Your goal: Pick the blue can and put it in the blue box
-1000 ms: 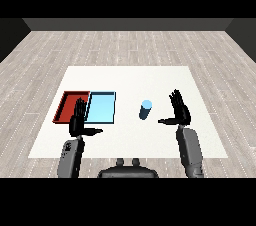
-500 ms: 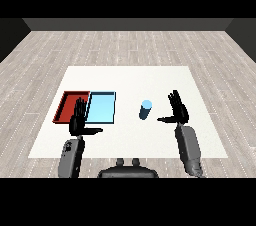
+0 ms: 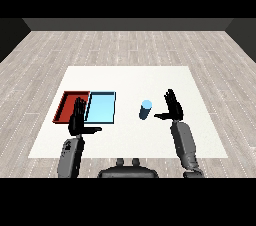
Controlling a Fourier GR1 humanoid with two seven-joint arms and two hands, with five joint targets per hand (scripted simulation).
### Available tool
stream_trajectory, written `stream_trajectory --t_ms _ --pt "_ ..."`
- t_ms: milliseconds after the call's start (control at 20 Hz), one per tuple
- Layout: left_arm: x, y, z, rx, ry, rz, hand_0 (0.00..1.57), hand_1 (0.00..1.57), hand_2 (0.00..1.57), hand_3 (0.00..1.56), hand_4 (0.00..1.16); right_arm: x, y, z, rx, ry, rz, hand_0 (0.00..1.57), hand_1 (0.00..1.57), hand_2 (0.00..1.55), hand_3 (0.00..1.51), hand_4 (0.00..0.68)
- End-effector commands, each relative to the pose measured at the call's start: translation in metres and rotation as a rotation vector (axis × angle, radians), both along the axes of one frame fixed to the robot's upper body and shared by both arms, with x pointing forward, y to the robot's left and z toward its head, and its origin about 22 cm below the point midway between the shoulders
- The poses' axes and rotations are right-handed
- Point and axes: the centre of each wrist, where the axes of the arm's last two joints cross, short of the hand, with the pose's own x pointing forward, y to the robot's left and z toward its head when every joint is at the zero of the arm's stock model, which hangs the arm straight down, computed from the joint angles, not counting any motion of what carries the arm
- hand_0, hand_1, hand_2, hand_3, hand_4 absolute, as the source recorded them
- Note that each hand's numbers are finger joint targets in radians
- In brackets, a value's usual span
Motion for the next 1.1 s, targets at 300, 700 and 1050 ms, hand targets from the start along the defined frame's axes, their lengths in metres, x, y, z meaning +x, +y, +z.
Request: stream_trajectory --t_ms 300,700,1050 --pt "0.007 0.014 0.006 -0.030 -0.024 0.006 0.00 0.00 0.00 0.00 0.00 0.003 0.016 -0.022 0.032 0.083 -0.018 0.00 0.00 0.00 0.00 0.000" --pt "-0.005 -0.006 0.012 -0.033 -0.010 0.030 0.00 0.00 0.00 0.00 0.00 0.000 0.031 -0.049 0.041 0.103 0.007 0.00 0.00 0.00 0.00 0.000" --pt "-0.008 -0.009 0.011 -0.018 -0.019 0.007 0.00 0.00 0.00 0.00 0.00 0.001 0.056 -0.049 0.027 0.113 0.018 0.00 0.00 0.00 0.00 0.000"
